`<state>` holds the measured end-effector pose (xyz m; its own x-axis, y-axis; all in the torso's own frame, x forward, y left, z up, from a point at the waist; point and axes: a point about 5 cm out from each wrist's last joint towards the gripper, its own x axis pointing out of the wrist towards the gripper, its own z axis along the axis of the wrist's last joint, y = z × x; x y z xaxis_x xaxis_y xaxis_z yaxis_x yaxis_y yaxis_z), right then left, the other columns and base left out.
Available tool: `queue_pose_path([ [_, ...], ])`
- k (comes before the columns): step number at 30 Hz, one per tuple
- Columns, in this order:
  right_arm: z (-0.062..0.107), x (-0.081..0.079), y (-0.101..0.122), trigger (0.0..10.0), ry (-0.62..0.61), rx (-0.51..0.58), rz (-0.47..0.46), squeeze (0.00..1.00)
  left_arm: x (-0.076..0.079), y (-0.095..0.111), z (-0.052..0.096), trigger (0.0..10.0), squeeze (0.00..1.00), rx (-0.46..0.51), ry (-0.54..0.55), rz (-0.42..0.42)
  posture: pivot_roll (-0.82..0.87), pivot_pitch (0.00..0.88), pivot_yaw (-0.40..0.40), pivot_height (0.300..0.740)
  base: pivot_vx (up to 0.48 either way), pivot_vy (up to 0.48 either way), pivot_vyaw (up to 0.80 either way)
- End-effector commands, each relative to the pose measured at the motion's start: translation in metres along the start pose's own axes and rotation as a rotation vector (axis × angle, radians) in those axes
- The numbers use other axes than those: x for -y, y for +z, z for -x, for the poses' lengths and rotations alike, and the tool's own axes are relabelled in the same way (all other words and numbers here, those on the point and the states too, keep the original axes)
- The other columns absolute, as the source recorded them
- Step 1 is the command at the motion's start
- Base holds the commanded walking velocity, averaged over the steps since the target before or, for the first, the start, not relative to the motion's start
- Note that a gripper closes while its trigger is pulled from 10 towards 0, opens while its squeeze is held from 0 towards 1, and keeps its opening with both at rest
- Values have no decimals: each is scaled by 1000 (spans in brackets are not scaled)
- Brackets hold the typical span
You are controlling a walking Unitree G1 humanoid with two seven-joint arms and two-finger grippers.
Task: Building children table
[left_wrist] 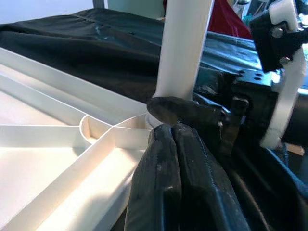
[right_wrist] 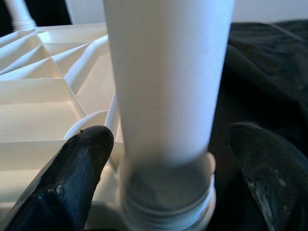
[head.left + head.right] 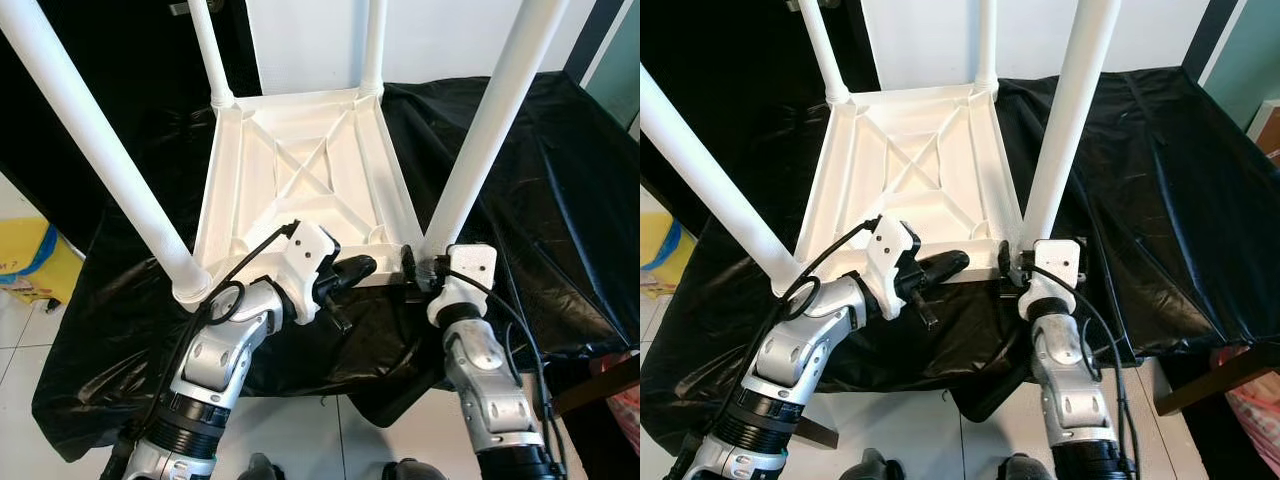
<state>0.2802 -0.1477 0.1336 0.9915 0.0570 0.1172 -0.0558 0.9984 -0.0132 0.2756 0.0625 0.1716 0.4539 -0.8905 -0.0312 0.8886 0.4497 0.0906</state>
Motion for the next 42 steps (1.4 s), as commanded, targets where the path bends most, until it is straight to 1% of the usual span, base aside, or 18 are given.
queue_pose_path([
  [1, -1, 3, 4, 10000, 46, 25, -14, 0, 1, -1, 2, 10000, 0, -6, 46, 3, -107, 82, 44, 740, 0, 0, 0],
  [4, -2, 6, 6, 10000, 94, 33, -10, 0, 3, -1, 2, 10000, 0, -6, 31, -5, -106, 80, 44, 740, 0, 0, 0],
  [8, -9, 7, 12, 10000, 248, 54, 14, 0, 9, -3, 3, 10000, 0, -21, -33, -19, -104, 71, 43, 740, 0, 0, 0],
  [10, -9, 7, 12, 10000, 248, 54, 14, 0, 9, -3, 3, 10000, 0, -21, -33, -19, -104, 71, 43, 740, 0, 0, 0],
  [12, -17, 8, 18, 10000, 370, 61, 66, 0, 13, -2, 3, 10000, 0, -28, -77, -23, -103, 65, 39, 740, 0, 0, 0],
  [18, -25, 14, 22, 10000, 499, 47, 116, 0, 16, 0, 2, 10000, 0, -21, -107, -31, -100, 53, 29, 740, 0, 0, 0],
  [19, -28, 17, 23, 8863, 518, 42, 131, 0, 17, 1, 2, 10000, 0, -15, -115, -32, -99, 45, 24, 740, 0, 0, 0],
  [20, -30, 20, 22, 3373, 527, 34, 141, 0, 17, 2, 1, 10000, 0, -9, -117, -36, -95, 42, 18, 740, 0, 0, 0],
  [21, -31, 22, 20, 1098, 528, 27, 147, 0, 18, 2, 1, 10000, 0, -5, -117, -39, -94, 41, 16, 740, 0, 0, 0],
  [25, -31, 23, 19, 1098, 530, 23, 150, 0, 17, 3, 0, 10000, 0, -2, -116, -41, -94, 41, 16, 740, 0, 0, 0],
  [26, -31, 24, 17, 0, 527, 10, 159, 0, 18, 3, 1, 10000, 0, -1, -116, -41, -94, 40, 12, 740, 0, 0, 0],
  [33, -28, 24, 10, 0, 534, -23, 163, 0, 18, 3, 1, 10000, 0, 1, -111, -39, -93, 41, 8, 740, 0, 0, 0],
  [34, -27, 26, 7, 4314, 521, -37, 165, 0, 18, 2, 1, 10000, 0, 2, -115, -25, -102, 39, 12, 740, 0, 0, 0],
  [35, -27, 26, 7, 4314, 521, -37, 165, 0, 18, 2, 1, 10000, 0, 2, -115, -25, -102, 39, 12, 740, 0, 0, 0],
  [36, -26, 27, 5, 10000, 513, -46, 152, 0, 18, 1, 1, 10000, 122, 0, -116, -8, -105, 38, 15, 740, 0, 0, 0],
  [38, -26, 27, 5, 10000, 513, -46, 152, 0, 18, 1, 1, 10000, 122, 0, -116, -8, -105, 38, 15, 740, 0, 0, 0],
  [39, -25, 28, 3, 10000, 498, -51, 142, 0, 18, 0, 0, 10000, 1000, 1, -119, 11, -113, 37, 23, 740, 0, 0, 0],
  [42, -23, 31, 1, 10000, 462, -57, 119, 0, 17, 1, 1, 10000, 1000, 2, -143, 30, -126, 37, 35, 740, 0, 0, 0],
])
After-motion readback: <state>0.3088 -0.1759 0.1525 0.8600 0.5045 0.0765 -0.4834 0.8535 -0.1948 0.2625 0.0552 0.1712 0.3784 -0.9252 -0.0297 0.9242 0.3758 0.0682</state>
